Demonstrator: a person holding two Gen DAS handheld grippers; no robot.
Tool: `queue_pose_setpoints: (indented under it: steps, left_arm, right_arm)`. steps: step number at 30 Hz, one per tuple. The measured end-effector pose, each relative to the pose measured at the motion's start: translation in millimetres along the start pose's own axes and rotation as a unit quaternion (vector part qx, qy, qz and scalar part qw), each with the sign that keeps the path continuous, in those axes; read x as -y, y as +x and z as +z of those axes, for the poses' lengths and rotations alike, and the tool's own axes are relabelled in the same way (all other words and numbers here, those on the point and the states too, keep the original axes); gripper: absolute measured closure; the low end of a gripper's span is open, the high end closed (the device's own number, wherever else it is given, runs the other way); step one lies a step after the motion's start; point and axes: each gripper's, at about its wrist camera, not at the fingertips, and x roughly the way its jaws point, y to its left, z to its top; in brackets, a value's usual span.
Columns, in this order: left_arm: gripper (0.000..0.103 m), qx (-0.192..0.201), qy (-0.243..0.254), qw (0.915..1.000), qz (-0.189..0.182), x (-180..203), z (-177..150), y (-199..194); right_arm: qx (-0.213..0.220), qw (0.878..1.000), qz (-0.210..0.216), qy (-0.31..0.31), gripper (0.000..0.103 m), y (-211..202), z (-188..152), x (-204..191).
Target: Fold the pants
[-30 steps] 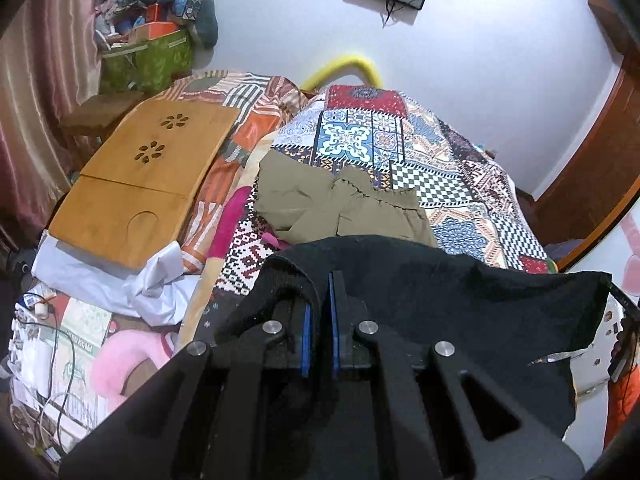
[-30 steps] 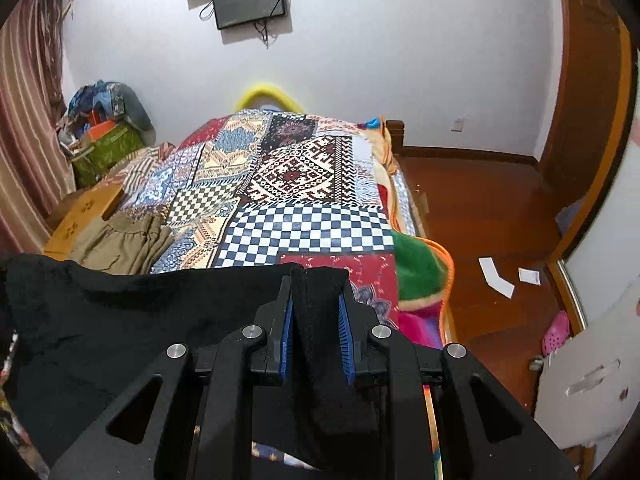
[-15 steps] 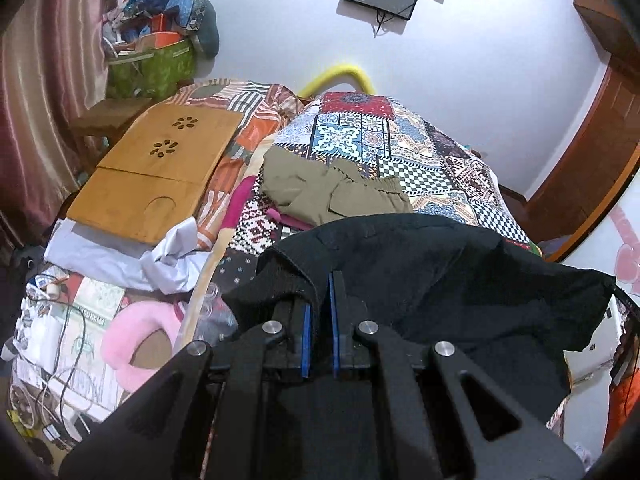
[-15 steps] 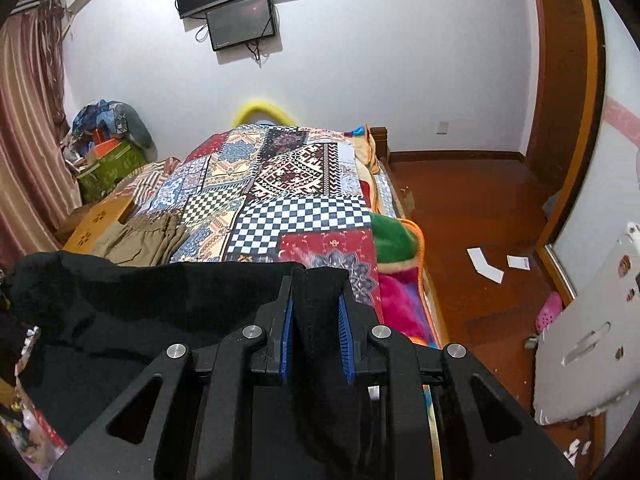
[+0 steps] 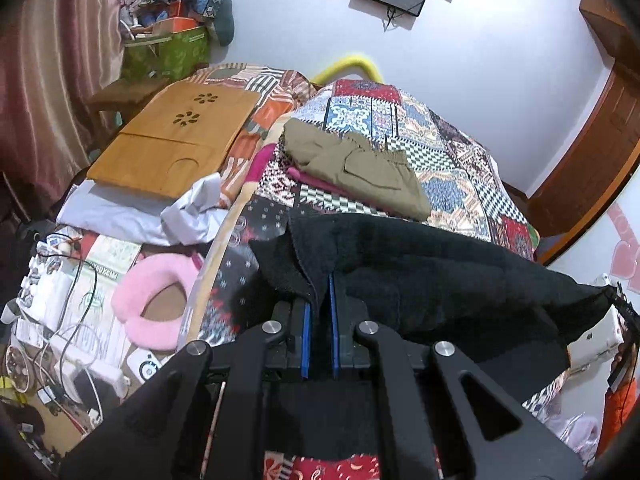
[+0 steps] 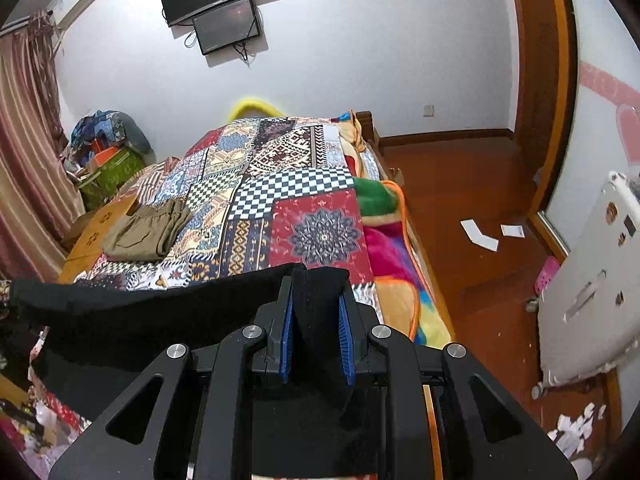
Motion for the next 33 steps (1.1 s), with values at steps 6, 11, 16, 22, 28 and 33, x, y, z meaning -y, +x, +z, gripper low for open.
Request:
queue_pose_setpoints:
  steps: [6, 11, 16, 22, 28, 33]
  left_arm:
    - [0.095, -0.010, -0.008, 0.9999, -0.006, -7, -30, -1]
    - [0.095, -0.036, -0.015, 0.9992, 0.001, -16, -59, 13]
    - [0.095, -0.055, -0.018, 0.9983, 0.012, -21, -75, 26]
    - [0.095, -0.061, -0.020, 0.9977, 0.018, -24, -85, 29]
    - [0.095, -0.070, -0.008, 0.9970, 0.030, -22, -93, 31]
    - [0.094, -0.080, -0.018, 0.9963, 0.025, -27, -100, 34]
  right_arm:
    - [-0.009, 1.000, -0.005, 0.006, 0.085, -6, -21, 4]
    - [-0.026, 0.999, -0.006, 0.018, 0.085, -1, -35, 10]
    - [-0.023, 1.000, -0.007, 0.012, 0.085, 2, -27, 7]
    - [0.011, 0.999, -0.019, -0.045, 0.085, -6, -1, -17]
    - [0.036, 0.997, -0.016, -0.072, 0.085, -16, 9, -29]
    - [-0.002, 0.999, -0.016, -0.038, 0.085, 1, -18, -6]
